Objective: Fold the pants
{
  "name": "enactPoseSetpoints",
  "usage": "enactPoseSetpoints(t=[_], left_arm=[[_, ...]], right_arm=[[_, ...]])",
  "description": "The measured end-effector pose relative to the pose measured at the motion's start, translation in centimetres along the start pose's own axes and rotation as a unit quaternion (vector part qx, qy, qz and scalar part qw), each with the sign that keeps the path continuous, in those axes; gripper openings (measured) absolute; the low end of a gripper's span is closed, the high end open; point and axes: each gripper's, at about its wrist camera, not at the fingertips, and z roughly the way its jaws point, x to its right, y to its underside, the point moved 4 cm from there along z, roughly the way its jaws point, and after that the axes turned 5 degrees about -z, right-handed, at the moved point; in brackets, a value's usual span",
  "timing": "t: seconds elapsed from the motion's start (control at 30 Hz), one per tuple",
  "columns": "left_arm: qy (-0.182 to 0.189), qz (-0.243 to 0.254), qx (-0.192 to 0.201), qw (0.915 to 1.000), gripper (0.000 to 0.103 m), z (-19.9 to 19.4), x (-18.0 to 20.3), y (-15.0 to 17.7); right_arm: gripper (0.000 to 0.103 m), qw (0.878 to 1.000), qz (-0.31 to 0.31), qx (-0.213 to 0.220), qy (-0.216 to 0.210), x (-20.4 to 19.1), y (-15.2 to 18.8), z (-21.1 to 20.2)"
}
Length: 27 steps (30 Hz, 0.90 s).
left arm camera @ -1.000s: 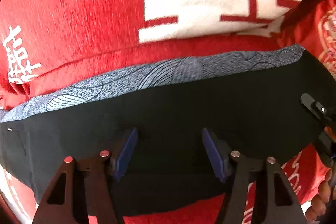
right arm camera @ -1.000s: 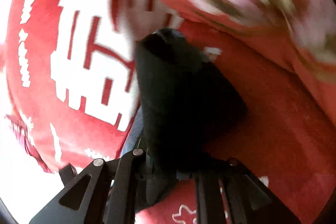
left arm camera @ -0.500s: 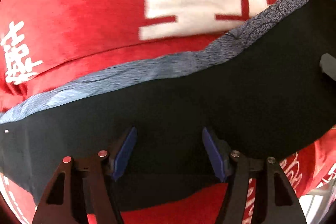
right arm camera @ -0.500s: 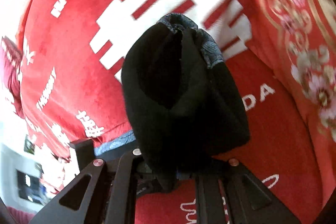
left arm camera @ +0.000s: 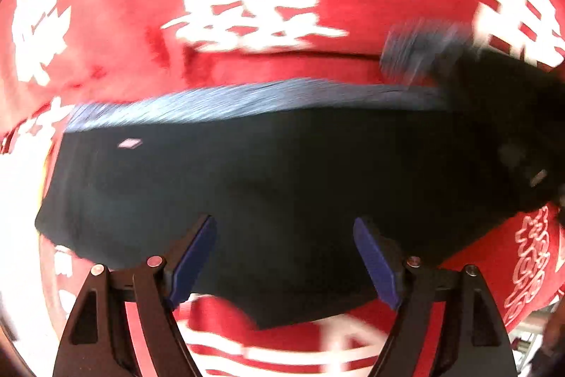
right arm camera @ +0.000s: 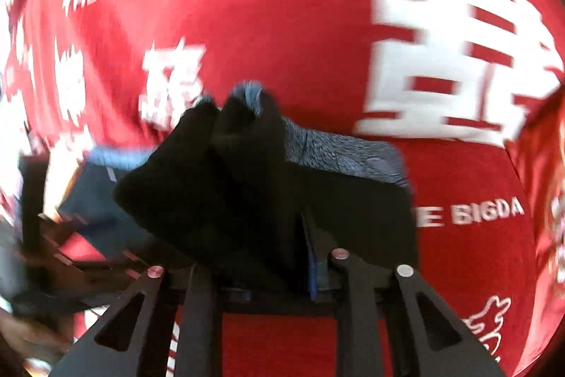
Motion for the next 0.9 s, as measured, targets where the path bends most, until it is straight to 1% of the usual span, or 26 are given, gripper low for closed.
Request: enactPoseSetpoints(t=[0.07, 0.1, 0.13, 0.17, 0.2, 0.23, 0.27, 0.3, 0.37, 0.4, 0.43, 0.47, 0.5, 0.53, 0.57, 0.6, 0.63, 0.67, 0.7, 0.8, 0.87, 0.9], left_arm=[[-0.008, -0.012, -0.003, 0.9999, 0.081, 0.3, -3.3, 1.4], [-0.012, -0.016, -0.005, 0.9998, 0.081, 0.3, -4.6, 2.1], [-0.015, -0.021, -0.007, 0.9997, 0.081, 0.5, -6.2, 2.6], [-0.016, -0.025, -0.009, 0.9995, 0.081, 1.4, -7.4, 2.0], [-0.016, -0.032, -0.011, 0.9993, 0.081, 1.5, -8.4, 2.3], [-0.015, -0.037, -0.012, 0.9991, 0.081, 1.7, -9.1, 2.6], [-0.015, -0.04, -0.014, 0.999, 0.081, 2.4, -9.5, 2.5], [-0.012, -0.045, -0.017, 0.9988, 0.081, 2.4, -9.8, 2.7], [-0.001, -0.048, -0.019, 0.9986, 0.081, 2.4, -9.7, 2.6], [0.007, -0.047, -0.02, 0.9987, 0.081, 2.2, -9.4, 2.7], [0.013, -0.044, -0.021, 0.9987, 0.081, 2.5, -9.0, 2.2], [0.018, -0.039, -0.022, 0.9988, 0.081, 2.7, -8.2, 1.3], [0.024, -0.032, -0.022, 0.999, 0.081, 2.7, -7.4, 1.2], [0.029, -0.026, -0.022, 0.999, 0.081, 3.0, -6.7, 1.0], [0.034, -0.023, -0.024, 0.9989, 0.081, 3.1, -6.1, 0.8], [0.041, -0.018, -0.026, 0.9987, 0.081, 2.9, -5.0, 0.9], [0.049, -0.011, -0.029, 0.9983, 0.081, 3.1, -3.9, 0.8], [0.054, -0.005, -0.03, 0.9981, 0.081, 3.4, -3.1, 0.8], [0.055, -0.001, -0.03, 0.998, 0.081, 3.0, -1.9, 1.1], [0.066, 0.013, -0.036, 0.9971, 0.081, 4.1, 0.2, 1.0], [0.057, 0.017, -0.039, 0.9975, 0.081, 4.7, 0.9, 1.4], [0.05, 0.013, -0.037, 0.998, 0.081, 5.3, 0.7, 1.3]], right_arm=[[0.038, 0.997, -0.059, -0.034, 0.034, -4.0, 1.4, 3.2], [0.04, 0.993, -0.09, -0.055, 0.059, -5.8, 2.5, 4.8], [0.047, 0.987, -0.121, -0.067, 0.085, -7.3, 3.3, 5.9], [0.052, 0.982, -0.143, -0.073, 0.104, -8.2, 3.8, 6.3], [0.053, 0.976, -0.164, -0.075, 0.119, -9.3, 4.4, 6.2], [0.053, 0.975, -0.174, -0.072, 0.121, -10.0, 4.5, 5.7], [0.055, 0.976, -0.175, -0.069, 0.11, -10.5, 4.6, 4.9], [0.057, 0.98, -0.168, -0.067, 0.088, -10.8, 4.7, 3.8], [0.061, 0.989, -0.128, -0.064, 0.03, -10.0, 4.8, 1.6], [0.061, 0.994, -0.084, -0.061, -0.019, -9.2, 4.6, 0.7], [0.061, 0.996, -0.03, -0.057, -0.067, -8.2, 4.4, 0.0], [0.061, 0.992, 0.03, -0.055, -0.109, -6.7, 4.5, -0.5], [0.061, 0.986, 0.077, -0.055, -0.136, -5.8, 4.9, -0.6], [0.061, 0.975, 0.133, -0.06, -0.166, -4.5, 5.2, -0.5], [0.061, 0.96, 0.186, -0.069, -0.197, -3.3, 5.6, 0.2], [0.061, 0.947, 0.222, -0.077, -0.221, -2.7, 5.9, 0.7], [0.061, 0.932, 0.257, -0.082, -0.241, -2.2, 6.3, 1.0], [0.061, 0.915, 0.295, -0.086, -0.261, -1.5, 6.8, 1.9], [0.061, 0.905, 0.317, -0.086, -0.27, -1.1, 7.2, 2.3], [0.06, 0.882, 0.364, -0.084, -0.286, -0.5, 8.2, 3.3], [0.06, 0.873, 0.382, -0.086, -0.291, -0.4, 8.4, 4.0], [0.06, 0.867, 0.39, -0.079, -0.299, -0.4, 8.3, 4.2]])
